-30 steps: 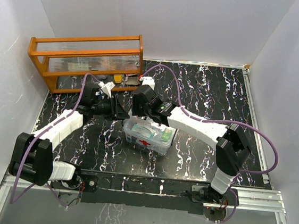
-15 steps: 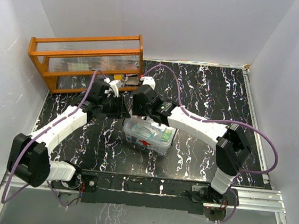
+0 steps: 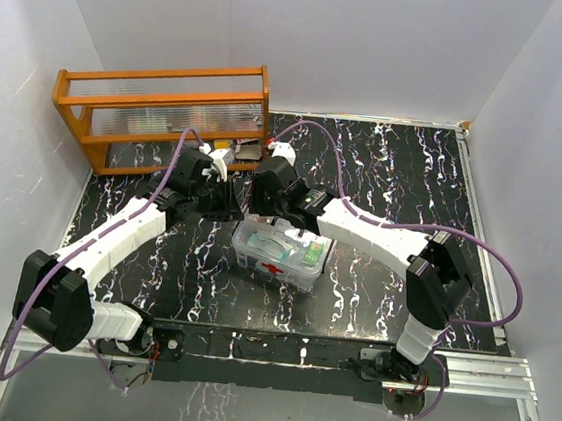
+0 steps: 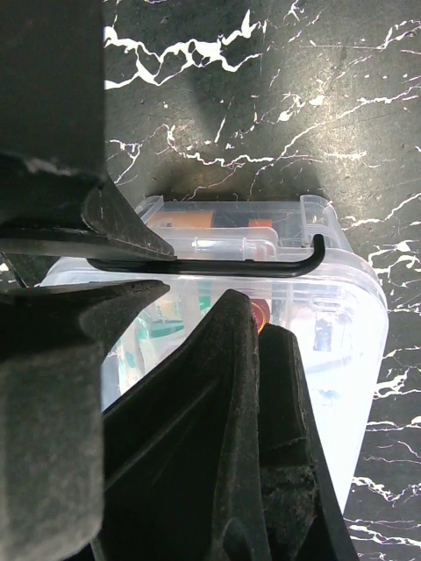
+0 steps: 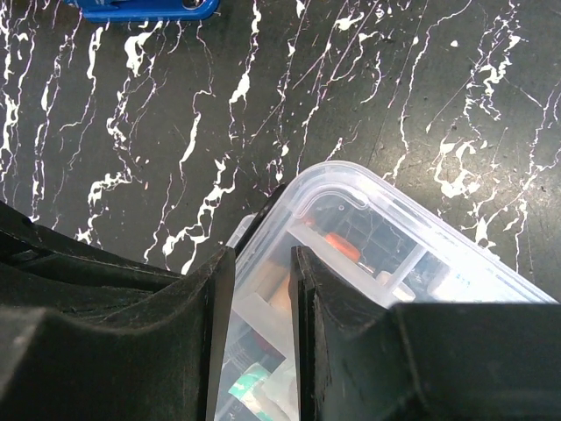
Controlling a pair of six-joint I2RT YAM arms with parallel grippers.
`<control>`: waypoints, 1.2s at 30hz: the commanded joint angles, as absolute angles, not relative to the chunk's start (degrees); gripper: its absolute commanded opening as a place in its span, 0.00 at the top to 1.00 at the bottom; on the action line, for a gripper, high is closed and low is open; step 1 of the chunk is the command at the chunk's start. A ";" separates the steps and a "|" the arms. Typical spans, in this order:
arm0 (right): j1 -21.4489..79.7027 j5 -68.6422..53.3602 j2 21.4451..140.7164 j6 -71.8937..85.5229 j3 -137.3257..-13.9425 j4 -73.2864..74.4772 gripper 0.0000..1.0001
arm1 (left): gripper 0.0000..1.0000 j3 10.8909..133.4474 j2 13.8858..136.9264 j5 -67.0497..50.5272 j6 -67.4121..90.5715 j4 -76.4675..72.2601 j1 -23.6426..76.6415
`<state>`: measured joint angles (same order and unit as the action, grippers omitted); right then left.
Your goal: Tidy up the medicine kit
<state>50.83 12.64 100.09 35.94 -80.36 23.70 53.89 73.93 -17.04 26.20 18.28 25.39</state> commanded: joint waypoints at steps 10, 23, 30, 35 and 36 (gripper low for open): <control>48.11 13.10 94.58 37.35 -79.97 33.45 0.65 | 0.60 60.88 74.91 -13.56 25.80 24.09 26.45; 39.87 22.98 73.50 46.51 -58.68 36.24 0.38 | 0.33 59.13 74.77 -12.40 25.88 21.37 26.37; 39.08 18.72 71.99 48.50 -55.38 38.58 0.31 | 0.33 58.59 78.05 -17.24 26.94 20.37 26.03; 38.82 14.51 71.60 50.52 -52.19 36.18 0.41 | 0.41 57.90 80.37 -19.41 27.57 20.11 25.95; 38.47 13.11 71.57 50.19 -51.63 34.94 0.44 | 0.43 57.78 80.54 -19.71 27.69 19.99 25.93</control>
<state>39.11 17.43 71.70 49.69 -54.70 34.87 58.63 79.96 -16.51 27.03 20.16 26.30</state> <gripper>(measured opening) 0.604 0.609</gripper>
